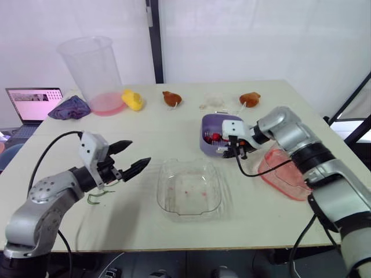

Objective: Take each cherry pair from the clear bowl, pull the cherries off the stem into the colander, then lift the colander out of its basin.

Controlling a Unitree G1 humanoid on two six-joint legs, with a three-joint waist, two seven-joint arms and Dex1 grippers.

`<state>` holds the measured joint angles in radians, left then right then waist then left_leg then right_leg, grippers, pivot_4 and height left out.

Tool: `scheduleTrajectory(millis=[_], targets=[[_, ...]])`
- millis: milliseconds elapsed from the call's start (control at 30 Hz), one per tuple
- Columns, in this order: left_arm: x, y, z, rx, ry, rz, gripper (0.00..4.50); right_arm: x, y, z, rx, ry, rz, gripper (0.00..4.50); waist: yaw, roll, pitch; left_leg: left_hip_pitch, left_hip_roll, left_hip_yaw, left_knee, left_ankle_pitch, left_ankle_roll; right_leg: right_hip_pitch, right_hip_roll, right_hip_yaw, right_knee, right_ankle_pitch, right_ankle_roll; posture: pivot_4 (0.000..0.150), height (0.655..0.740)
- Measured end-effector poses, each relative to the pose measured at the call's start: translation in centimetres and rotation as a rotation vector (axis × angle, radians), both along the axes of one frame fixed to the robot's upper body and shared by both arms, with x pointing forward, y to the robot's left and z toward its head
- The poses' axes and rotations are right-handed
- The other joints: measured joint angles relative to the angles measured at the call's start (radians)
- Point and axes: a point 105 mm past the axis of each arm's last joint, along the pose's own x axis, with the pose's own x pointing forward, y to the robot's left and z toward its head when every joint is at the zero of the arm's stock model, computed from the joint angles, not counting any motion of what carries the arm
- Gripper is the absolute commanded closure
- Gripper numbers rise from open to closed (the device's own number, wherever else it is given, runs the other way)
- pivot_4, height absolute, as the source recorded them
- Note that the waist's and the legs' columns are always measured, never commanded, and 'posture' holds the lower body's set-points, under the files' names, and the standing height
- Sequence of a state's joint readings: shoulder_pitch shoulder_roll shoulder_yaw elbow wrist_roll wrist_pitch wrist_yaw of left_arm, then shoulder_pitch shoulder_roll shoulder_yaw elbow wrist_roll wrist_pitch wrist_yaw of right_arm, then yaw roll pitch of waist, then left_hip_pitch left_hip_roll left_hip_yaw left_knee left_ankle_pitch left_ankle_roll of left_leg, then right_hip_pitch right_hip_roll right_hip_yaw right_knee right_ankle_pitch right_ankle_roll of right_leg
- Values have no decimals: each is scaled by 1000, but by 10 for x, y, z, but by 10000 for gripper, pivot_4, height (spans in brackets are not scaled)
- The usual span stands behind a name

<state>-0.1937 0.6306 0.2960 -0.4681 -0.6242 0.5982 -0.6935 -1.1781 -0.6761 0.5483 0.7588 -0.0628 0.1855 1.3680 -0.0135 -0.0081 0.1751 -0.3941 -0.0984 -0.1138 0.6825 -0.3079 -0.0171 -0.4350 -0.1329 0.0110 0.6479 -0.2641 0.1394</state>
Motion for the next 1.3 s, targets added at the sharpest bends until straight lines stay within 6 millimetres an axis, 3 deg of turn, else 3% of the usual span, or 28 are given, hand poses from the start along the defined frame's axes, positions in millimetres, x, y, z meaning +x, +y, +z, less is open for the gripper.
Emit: scheduleTrajectory(millis=[67, 367, 467, 667, 800, 900, 1100, 1300], targets=[[-1, 3, 2, -5, -2, 19, 0, 3, -2, -8, -4, 14, -8, 42578, -4, 0, 0, 0, 0, 0, 0, 0, 0, 0, 0, 0, 0, 0, 0, 1500, 7400], [-1, 6, 4, 1, 3, 36, 0, 12, -7, -6, -22, -14, -17, 578, -6, 1, 0, 1, 0, 0, -1, 0, 0, 0, 0, 0, 0, 0, 0, 1500, 7400], [3, 3, 5, 3, 6, 17, 0, 15, -5, 16, 20, -65, -14, 578, -6, 1, 0, 1, 0, 0, -1, 0, 0, 0, 0, 0, 0, 0, 0, 1500, 7400], [21, 3, 7, 29, 19, 3, 0, 13, -18, 93, 195, -259, -52, 578, -3, 1, 0, 1, 0, 0, -2, 0, 0, 0, 0, 0, 0, 0, 0, 1500, 7400], [32, -3, -8, 123, 59, -10, 0, -16, -57, 123, 354, -289, -166, 578, 7, 1, 0, 0, -1, -2, -2, 0, 0, 0, 0, 0, 0, 0, 0, 1500, 7400], [37, 3, -12, 153, 68, -18, 0, -51, -102, 122, 468, -281, -334, 578, 21, 1, 0, -1, -1, -1, -2, 0, 0, 0, -1, -1, 0, 0, 0, 1500, 7400], [51, 7, -16, 178, 78, -90, 0, -105, -162, 92, 520, -412, -624, 578, 25, 4, -1, 2, 0, 4, -1, 0, 0, 1, 0, 2, 1, 0, 0, 1500, 7400], [63, 23, -18, 155, 100, -80, 0, -154, -192, 47, 509, -424, -810, 578, 21, 4, -1, 3, 0, 4, -1, 0, 0, 1, 0, 3, 2, 0, 0, 1500, 7400]])
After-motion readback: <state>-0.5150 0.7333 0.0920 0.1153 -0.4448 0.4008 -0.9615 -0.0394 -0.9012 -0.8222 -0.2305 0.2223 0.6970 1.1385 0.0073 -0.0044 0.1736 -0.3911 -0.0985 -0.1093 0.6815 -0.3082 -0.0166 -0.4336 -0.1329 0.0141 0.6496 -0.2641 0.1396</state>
